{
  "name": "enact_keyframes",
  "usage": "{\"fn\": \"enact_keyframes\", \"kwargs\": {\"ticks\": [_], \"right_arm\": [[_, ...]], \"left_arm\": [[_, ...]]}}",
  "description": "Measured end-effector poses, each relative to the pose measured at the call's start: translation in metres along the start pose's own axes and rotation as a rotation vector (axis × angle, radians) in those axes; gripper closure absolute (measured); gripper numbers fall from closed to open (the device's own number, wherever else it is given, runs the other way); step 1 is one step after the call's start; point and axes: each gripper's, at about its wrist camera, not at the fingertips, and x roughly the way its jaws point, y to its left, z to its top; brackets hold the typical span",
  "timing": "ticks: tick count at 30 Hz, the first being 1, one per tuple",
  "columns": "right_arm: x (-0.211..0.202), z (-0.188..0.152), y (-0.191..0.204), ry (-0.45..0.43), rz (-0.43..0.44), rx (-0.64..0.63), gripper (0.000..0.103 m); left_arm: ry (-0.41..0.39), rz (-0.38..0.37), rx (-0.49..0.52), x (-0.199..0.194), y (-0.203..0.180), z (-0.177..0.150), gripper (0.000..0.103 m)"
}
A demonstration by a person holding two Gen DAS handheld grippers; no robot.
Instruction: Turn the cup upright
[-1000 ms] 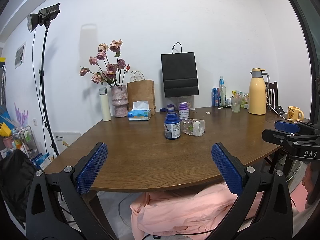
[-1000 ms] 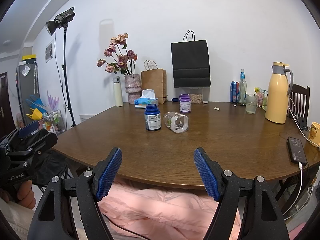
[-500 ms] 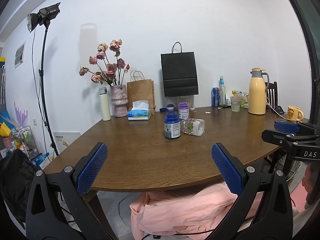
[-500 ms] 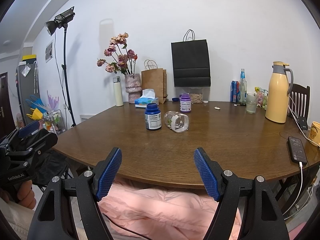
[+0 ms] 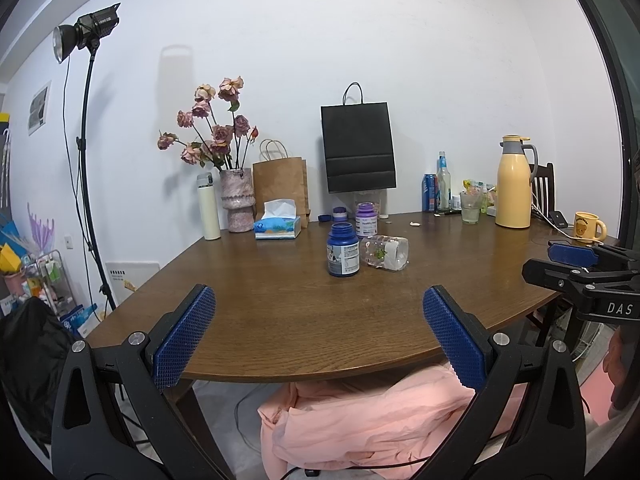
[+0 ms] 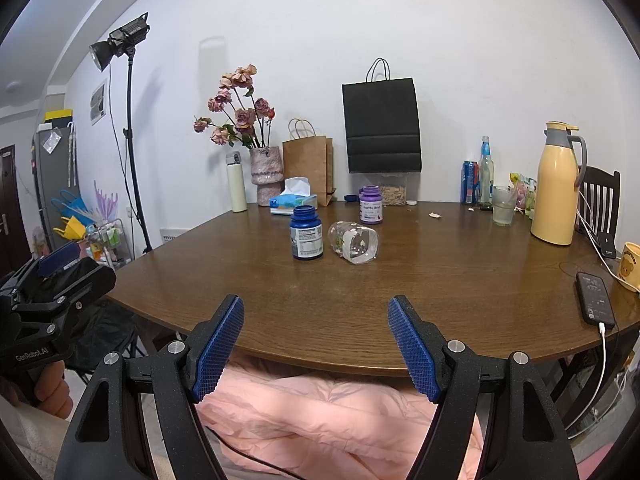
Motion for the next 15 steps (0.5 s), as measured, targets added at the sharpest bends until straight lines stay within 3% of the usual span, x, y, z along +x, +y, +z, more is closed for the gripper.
{"fn": "enact_keyframes", "kwargs": {"ticks": [15], "right_arm": [[0.0003, -0.0014, 0.0006, 0.002, 0.000, 0.001, 0.024]], "left_arm": [[0.001, 0.002, -0.001, 0.0006, -0.0044, -0.0031, 0.000]]}}
